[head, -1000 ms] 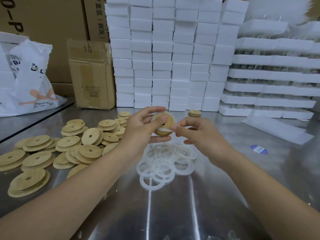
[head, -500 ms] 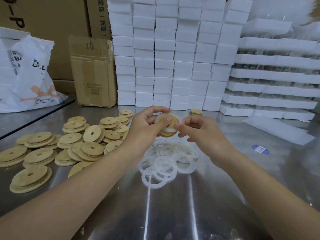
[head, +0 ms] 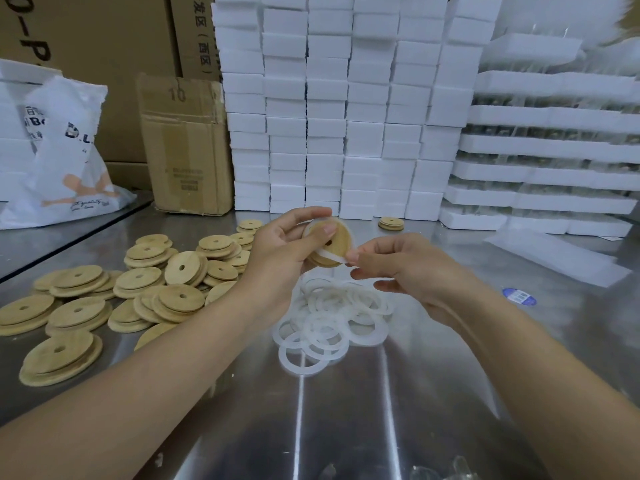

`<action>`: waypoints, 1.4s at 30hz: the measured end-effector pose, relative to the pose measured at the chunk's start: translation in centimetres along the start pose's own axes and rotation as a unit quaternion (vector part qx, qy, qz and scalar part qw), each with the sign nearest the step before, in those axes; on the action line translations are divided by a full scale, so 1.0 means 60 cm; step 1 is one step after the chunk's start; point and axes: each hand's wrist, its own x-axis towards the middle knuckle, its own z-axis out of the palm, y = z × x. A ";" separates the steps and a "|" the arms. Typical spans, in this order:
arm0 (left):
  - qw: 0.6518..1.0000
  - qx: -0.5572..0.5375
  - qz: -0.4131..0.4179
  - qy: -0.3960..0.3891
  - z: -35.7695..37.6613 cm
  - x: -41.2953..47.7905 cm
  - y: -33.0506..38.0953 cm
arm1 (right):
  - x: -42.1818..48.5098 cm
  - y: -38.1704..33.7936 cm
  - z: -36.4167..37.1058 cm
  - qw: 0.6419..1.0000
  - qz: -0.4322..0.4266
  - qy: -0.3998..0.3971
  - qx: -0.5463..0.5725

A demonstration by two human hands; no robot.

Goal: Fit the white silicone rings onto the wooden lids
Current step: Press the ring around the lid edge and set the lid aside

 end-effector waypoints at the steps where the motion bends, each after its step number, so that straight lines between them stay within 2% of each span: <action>1: 1.000 -0.002 0.000 0.000 0.001 0.000 0.000 | 0.000 0.000 -0.001 1.000 0.004 -0.002 0.003; 12: 1.000 -0.024 -0.009 0.018 -0.004 0.001 -0.016 | -0.003 0.011 0.029 1.000 -0.002 0.011 0.025; 17: 1.000 0.025 -0.005 0.009 -0.015 0.007 -0.014 | -0.004 0.009 0.032 0.993 -0.031 0.076 0.087; 23: 0.981 0.182 0.059 -0.032 -0.012 0.006 -0.024 | 0.001 0.009 0.025 0.985 -0.074 0.147 0.048; 30: 0.978 0.191 0.063 -0.052 -0.009 0.007 -0.027 | 0.003 0.010 0.032 0.980 -0.110 0.169 0.005; 42: 0.989 0.128 0.033 -0.067 -0.014 0.018 -0.004 | 0.001 -0.004 -0.014 0.995 -0.061 0.080 0.023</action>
